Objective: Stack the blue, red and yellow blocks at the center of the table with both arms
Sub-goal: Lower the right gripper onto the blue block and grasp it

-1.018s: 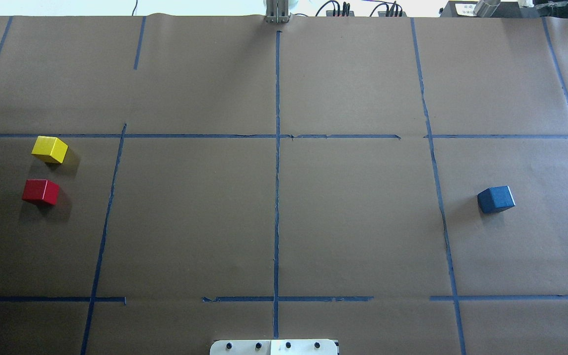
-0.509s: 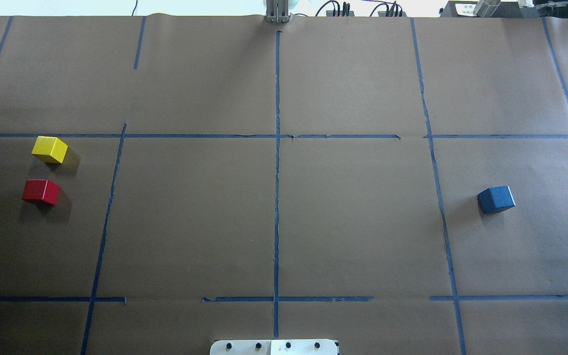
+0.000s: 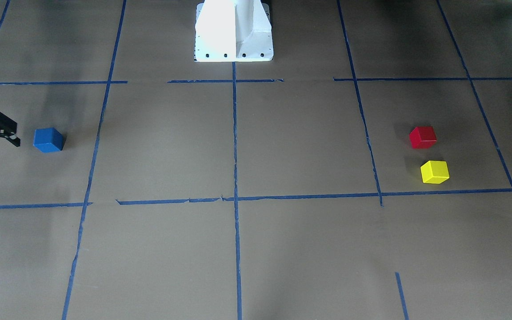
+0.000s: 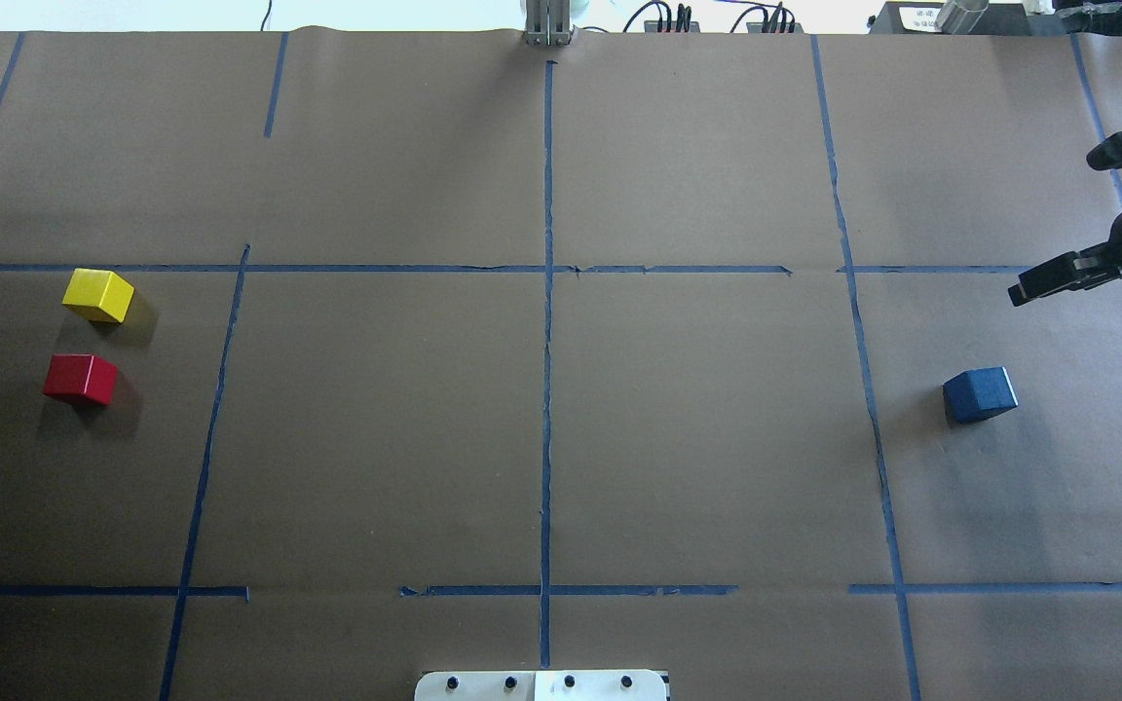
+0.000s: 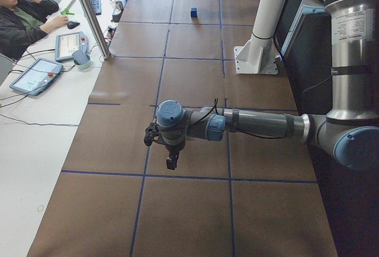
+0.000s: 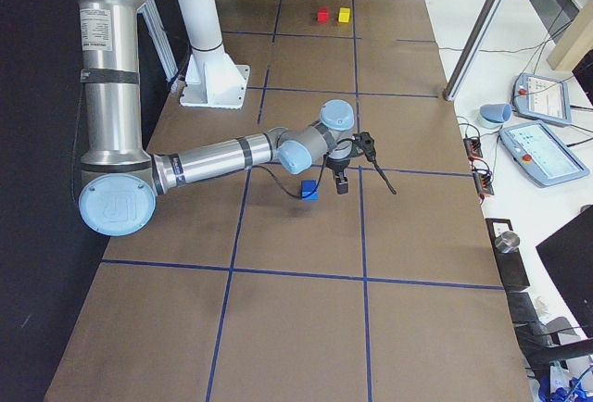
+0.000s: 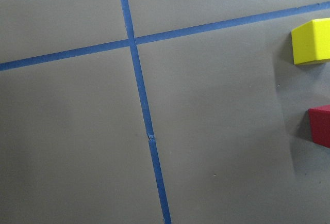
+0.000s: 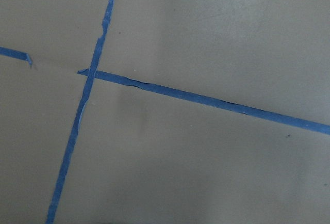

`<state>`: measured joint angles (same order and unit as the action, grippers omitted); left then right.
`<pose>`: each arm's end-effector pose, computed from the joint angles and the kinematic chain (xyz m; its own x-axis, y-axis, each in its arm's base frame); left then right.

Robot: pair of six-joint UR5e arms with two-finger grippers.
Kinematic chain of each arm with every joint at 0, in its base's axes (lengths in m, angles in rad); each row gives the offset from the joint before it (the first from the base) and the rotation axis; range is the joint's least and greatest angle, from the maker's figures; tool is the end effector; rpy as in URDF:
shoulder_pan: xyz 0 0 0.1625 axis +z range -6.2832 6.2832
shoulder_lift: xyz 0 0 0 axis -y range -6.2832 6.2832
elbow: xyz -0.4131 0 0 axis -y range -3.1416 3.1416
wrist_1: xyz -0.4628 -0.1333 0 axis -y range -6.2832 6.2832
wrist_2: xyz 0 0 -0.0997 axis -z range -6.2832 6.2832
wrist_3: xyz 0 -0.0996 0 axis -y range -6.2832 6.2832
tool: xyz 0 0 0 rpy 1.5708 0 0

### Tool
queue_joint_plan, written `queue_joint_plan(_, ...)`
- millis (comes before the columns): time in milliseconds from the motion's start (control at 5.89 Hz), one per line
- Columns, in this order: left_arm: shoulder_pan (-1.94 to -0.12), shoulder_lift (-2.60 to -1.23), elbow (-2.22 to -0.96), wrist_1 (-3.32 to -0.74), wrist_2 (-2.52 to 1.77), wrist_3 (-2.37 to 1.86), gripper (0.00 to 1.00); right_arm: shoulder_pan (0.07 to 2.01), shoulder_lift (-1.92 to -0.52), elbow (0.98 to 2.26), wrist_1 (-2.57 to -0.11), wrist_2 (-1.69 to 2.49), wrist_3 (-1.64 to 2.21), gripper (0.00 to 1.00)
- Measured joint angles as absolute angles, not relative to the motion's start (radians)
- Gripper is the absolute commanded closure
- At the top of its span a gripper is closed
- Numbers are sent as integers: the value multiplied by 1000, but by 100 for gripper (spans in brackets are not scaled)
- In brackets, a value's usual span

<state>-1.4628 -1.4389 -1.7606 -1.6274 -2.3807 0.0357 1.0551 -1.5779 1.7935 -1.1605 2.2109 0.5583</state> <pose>-0.0053 -0.5182 0.6021 0.6724 0.1917 -0.7149 -0.1312 0.9814 0.1399 -0.2202 -0.5381 0.4829 0.6572 -0.2201 0.7209 0.0608 0.9688 0.2404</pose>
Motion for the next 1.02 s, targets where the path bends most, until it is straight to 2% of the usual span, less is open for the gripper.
queue_joint_plan(339,-1462,-1439,-1761,-1628,-2381,35,0,915,-1598,1792,-1113,2087,671,0)
queue_joint_plan(679,-1462,-1439,-1761,-1628,-2381,35,0,858,-1634,1791,-1109,2063,678,1)
queue_joint_plan(1018,-1462,-1439,-1761,-1629,-2381,35,0,822,-1660,1787,-1110,2060,676,80)
